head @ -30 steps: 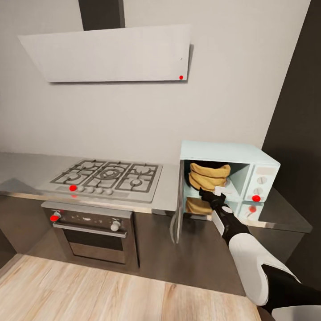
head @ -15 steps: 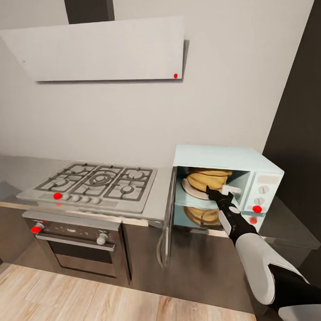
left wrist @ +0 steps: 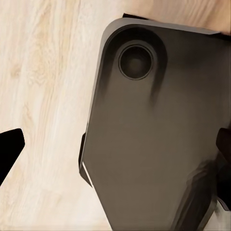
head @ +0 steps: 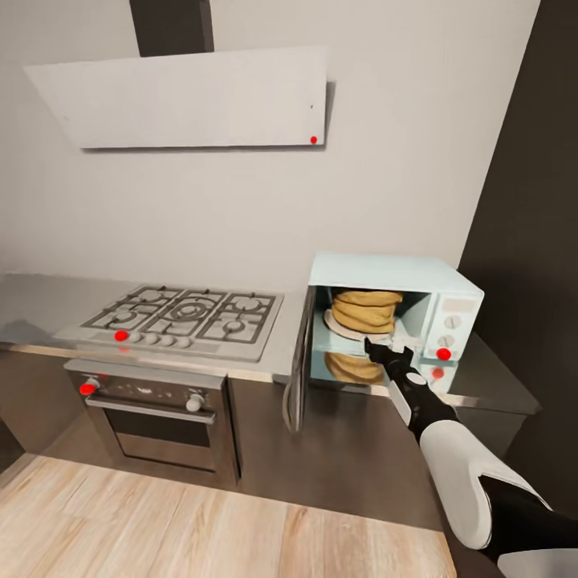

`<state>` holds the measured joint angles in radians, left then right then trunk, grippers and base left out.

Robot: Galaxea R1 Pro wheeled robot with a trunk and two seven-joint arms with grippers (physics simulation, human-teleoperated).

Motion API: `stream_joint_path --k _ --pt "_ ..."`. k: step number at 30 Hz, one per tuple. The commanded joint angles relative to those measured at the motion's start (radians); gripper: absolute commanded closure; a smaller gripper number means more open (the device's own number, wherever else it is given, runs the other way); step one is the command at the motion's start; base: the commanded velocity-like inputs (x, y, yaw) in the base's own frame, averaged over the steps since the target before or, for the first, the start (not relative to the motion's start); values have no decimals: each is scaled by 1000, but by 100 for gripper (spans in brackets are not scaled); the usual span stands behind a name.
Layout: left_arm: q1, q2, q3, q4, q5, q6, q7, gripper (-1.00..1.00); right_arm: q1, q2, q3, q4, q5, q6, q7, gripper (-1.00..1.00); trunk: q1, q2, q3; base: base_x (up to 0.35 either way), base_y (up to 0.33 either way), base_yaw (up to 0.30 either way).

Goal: In the kitchen, take the popcorn bag from the countertop, put it into the microwave, and heat it until the popcorn is cooked so the cooked popcorn ends up inside the bag.

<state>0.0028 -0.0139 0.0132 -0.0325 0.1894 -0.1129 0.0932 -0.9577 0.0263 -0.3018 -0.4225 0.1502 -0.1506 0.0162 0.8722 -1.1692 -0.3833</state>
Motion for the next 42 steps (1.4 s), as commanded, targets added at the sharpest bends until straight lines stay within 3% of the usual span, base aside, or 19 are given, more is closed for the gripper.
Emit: stream_joint_path --k 1,5,9,10,12,14,18,22,23,25,27,28,30,32,34,37,42 --pt "0 0 1 -1 5 -2 2 -100 -1 1 -8 1 12 -3 1 -100 -1 -1 -1 -337 0 0" --pt "0 1 1 -1 5 -1 2 -100 -1 2 -8 1 25 19 0 -100 -1 -1 -1 -337 0 0" --pt "0 0 1 -1 5 -1 2 -100 -1 11 -8 -7 76 47 2 -100 -1 -1 -1 -337 0 0" --pt "0 0 1 -1 5 -1 2 -100 -1 12 -8 -81 80 253 2 -100 -1 -1 -1 -338 0 0" --pt "0 -1 1 -1 5 -1 1 -100 -1 9 -9 -153 76 446 3 -100 -1 -1 -1 -338 0 0" --pt "0 -1 1 -1 4 -1 1 -100 -1 8 -10 -182 79 585 7 -100 -1 -1 -1 -338 0 0" --pt "0 -1 0 -1 4 -1 1 -100 2 4 -10 -181 77 689 9 -100 -1 -1 -1 -338 0 0" --pt "0 -1 -1 0 4 -1 1 -100 96 -1 -10 -128 75 704 7 -100 -1 -1 -1 -338 0 0" --pt "0 -1 -1 0 4 -1 1 -100 119 -3 -11 -75 74 700 5 -100 -1 -1 -1 -331 0 0" --pt "0 -1 -1 0 4 -1 0 -100 142 -30 -10 156 77 663 3 -100 -1 -1 -1 -266 0 0" --pt "0 1 -3 0 4 -1 0 -100 163 -65 -9 371 75 496 -3 -100 -1 -1 -1 -98 0 0" --pt "0 1 -3 0 4 -1 0 -100 201 -71 -9 401 75 434 -4 -100 -1 -1 -1 -43 0 0" --pt "0 2 -2 -1 4 -1 0 -100 418 -81 -9 442 79 328 -11 -100 -1 -1 -1 -15 0 0" --pt "0 2 -1 -1 4 -1 0 -100 540 -82 -9 450 78 268 -12 -100 -1 -1 -1 -4 0 0" --pt "0 2 -1 -1 4 -1 0 -100 608 -82 -10 453 75 200 -13 -100 -1 -1 -1 -1 0 0" --pt "0 3 0 -1 4 -1 0 -100 773 -78 -11 455 71 68 -16 -100 -1 -1 -1 0 0 0" --pt "0 1 0 -1 5 -1 0 -100 821 -75 -12 456 70 14 -18 -100 -1 -1 -1 6 0 0"
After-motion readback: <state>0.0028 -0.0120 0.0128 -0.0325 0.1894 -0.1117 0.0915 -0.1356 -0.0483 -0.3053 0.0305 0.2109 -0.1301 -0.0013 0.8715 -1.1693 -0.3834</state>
